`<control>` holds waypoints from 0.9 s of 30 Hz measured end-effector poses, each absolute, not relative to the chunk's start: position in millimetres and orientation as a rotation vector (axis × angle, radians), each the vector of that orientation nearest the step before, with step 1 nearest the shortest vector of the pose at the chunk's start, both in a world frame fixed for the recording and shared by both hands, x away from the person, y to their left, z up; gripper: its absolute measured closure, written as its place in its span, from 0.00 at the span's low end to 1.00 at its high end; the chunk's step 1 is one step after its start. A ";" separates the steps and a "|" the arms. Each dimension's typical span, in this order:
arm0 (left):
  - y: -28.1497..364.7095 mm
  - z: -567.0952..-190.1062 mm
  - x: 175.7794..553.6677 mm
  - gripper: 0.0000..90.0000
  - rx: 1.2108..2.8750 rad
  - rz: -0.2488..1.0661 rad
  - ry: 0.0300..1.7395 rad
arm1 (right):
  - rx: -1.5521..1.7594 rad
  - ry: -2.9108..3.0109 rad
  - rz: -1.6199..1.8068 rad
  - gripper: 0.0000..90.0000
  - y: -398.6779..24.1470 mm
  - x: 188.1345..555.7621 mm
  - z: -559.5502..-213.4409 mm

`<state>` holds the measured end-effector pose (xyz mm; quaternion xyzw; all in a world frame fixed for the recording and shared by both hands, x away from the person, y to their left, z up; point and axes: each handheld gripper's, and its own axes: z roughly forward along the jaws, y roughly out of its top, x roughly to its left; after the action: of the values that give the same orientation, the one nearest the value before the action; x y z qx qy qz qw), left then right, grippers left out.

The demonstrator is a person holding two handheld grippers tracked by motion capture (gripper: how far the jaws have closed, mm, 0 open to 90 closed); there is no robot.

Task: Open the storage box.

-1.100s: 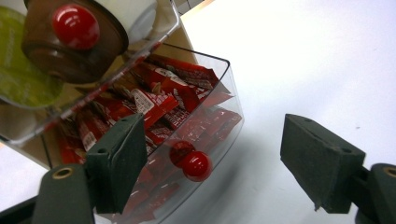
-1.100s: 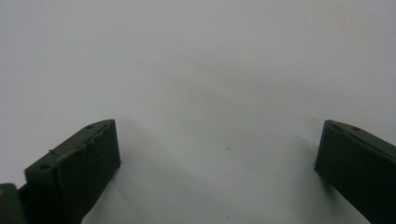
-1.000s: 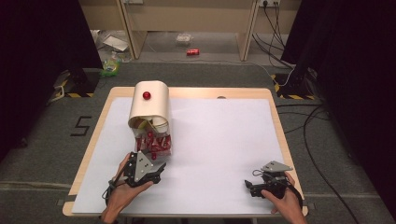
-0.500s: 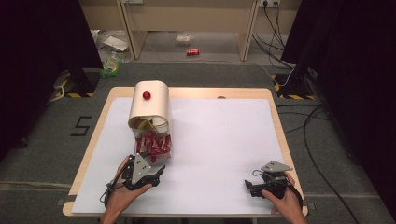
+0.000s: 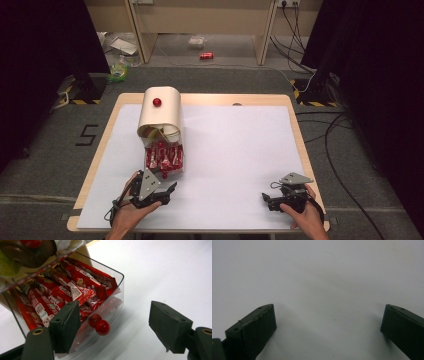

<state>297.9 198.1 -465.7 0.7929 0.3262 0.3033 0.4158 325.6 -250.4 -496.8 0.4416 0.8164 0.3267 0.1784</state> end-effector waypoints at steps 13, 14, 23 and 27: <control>201.3 -469.1 287.6 0.29 1.990 0.694 0.843 | 1.249 2.309 0.924 0.00 -250.4 325.6 -496.8; 201.4 -469.1 286.6 0.29 1.993 0.688 0.846 | 1.249 2.309 0.924 0.00 -250.4 325.6 -496.8; 205.6 -466.9 277.6 0.35 2.005 0.671 0.859 | 1.248 2.307 0.925 0.00 -250.4 325.6 -497.0; 206.9 -466.1 277.6 0.36 2.001 0.655 0.871 | 1.248 2.307 0.924 0.00 -250.4 325.5 -497.0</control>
<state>277.6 206.9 -466.1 0.7976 0.3474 0.2612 0.4183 325.5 -250.4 -497.0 0.4414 0.8162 0.3270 0.1792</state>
